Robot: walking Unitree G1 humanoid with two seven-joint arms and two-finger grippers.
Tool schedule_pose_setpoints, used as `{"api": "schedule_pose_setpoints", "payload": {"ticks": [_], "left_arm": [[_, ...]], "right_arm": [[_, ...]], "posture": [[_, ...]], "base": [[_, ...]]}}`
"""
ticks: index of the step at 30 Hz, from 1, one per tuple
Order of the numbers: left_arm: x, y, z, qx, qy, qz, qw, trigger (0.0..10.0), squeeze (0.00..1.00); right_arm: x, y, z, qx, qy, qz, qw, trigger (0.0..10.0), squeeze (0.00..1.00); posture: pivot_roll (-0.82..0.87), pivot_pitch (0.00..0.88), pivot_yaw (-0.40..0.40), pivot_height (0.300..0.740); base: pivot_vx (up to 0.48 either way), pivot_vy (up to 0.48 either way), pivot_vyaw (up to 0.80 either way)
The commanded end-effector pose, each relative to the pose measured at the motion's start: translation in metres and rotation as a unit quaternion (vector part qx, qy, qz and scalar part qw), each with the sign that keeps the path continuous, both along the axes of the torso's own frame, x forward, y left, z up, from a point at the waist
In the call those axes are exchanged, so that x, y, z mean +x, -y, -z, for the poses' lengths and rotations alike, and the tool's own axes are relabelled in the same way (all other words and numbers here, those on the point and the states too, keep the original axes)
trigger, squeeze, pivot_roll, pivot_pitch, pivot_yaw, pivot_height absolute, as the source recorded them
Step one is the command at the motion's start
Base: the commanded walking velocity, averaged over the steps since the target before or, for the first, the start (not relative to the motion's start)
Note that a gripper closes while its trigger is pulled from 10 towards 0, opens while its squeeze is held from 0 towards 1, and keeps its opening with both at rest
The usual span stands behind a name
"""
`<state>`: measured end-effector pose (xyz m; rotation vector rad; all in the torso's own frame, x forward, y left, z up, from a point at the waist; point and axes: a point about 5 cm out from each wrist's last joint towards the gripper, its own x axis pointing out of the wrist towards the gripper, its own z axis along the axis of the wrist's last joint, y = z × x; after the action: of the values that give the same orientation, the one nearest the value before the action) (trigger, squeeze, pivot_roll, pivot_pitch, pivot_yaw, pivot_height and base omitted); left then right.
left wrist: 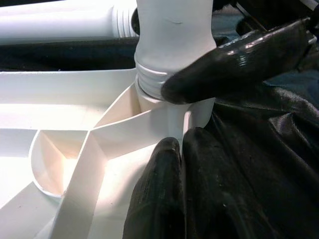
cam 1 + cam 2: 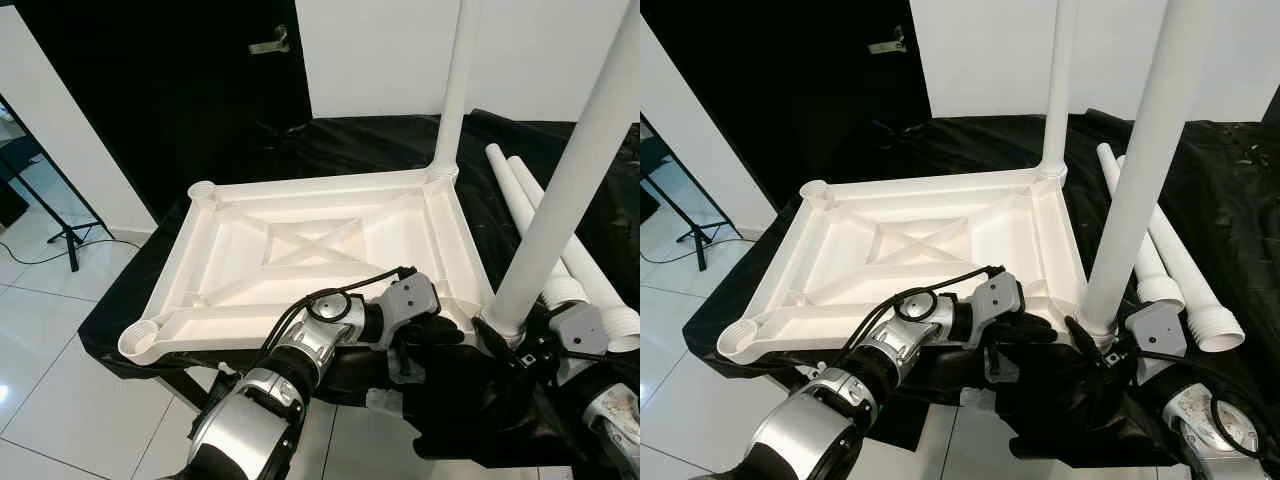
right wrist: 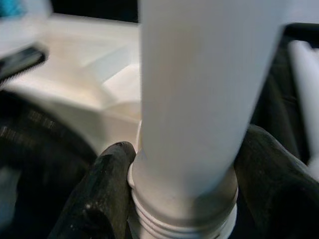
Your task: Building children table
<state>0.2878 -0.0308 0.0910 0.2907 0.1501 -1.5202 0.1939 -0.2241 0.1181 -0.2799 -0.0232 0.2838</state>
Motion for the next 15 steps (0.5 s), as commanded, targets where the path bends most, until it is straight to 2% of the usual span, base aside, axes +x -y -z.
{"api": "schedule_pose_setpoints", "payload": {"ticks": [1, 2, 3, 5, 7, 8, 13, 15], "left_arm": [[-0.016, -0.011, 0.045, 0.078, -0.073, -0.043, 0.993, 10.0, 0.00], [-0.016, -0.011, 0.045, 0.078, -0.073, -0.043, 0.993, 10.0, 0.00], [-0.016, -0.011, 0.045, 0.077, -0.073, -0.044, 0.993, 10.0, 0.00], [-0.016, -0.012, 0.045, 0.077, -0.073, -0.045, 0.993, 10.0, 0.00], [-0.015, -0.013, 0.045, 0.078, -0.072, -0.047, 0.993, 10.0, 0.00], [-0.015, -0.013, 0.045, 0.078, -0.072, -0.047, 0.993, 10.0, 0.00], [-0.015, -0.014, 0.045, 0.080, -0.072, -0.046, 0.993, 10.0, 0.00], [-0.015, -0.013, 0.045, 0.080, -0.071, -0.046, 0.993, 10.0, 0.00]], "right_arm": [[-0.005, 0.004, 0.002, 0.052, 0.018, 0.091, 0.994, 0.0, 0.00], [-0.005, 0.004, 0.002, 0.052, 0.018, 0.091, 0.994, 0.0, 0.00], [-0.009, 0.003, 0.001, 0.068, 0.036, 0.129, 0.989, 0.0, 0.00], [-0.012, 0.002, 0.000, 0.074, 0.045, 0.146, 0.985, 0.0, 0.00], [-0.021, -0.001, 0.003, 0.080, 0.053, 0.194, 0.976, 0.0, 0.00], [-0.021, -0.001, 0.003, 0.080, 0.053, 0.194, 0.976, 0.0, 0.00], [-0.023, -0.001, 0.001, 0.075, 0.083, 0.268, 0.957, 0.0, 0.00], [-0.021, -0.003, 0.000, 0.077, 0.083, 0.277, 0.954, 0.0, 0.00]], "posture": [[0.01, 0.000, 0.100, 0.740], [0.01, 0.000, 0.100, 0.740], [0.01, 0.000, 0.099, 0.740], [0.01, 0.000, 0.099, 0.740], [0.01, 0.000, 0.100, 0.740], [0.01, 0.000, 0.100, 0.740], [0.01, 0.000, 0.101, 0.740], [0.01, 0.000, 0.101, 0.740]], "base": [[0.000, 0.000, 0.00], [0.000, 0.000, 0.00], [0.000, 0.000, 0.00], [0.000, 0.000, 0.00], [0.000, 0.000, 0.00], [0.000, 0.000, 0.00], [0.000, 0.000, 0.00], [0.000, 0.000, 0.00]]}}
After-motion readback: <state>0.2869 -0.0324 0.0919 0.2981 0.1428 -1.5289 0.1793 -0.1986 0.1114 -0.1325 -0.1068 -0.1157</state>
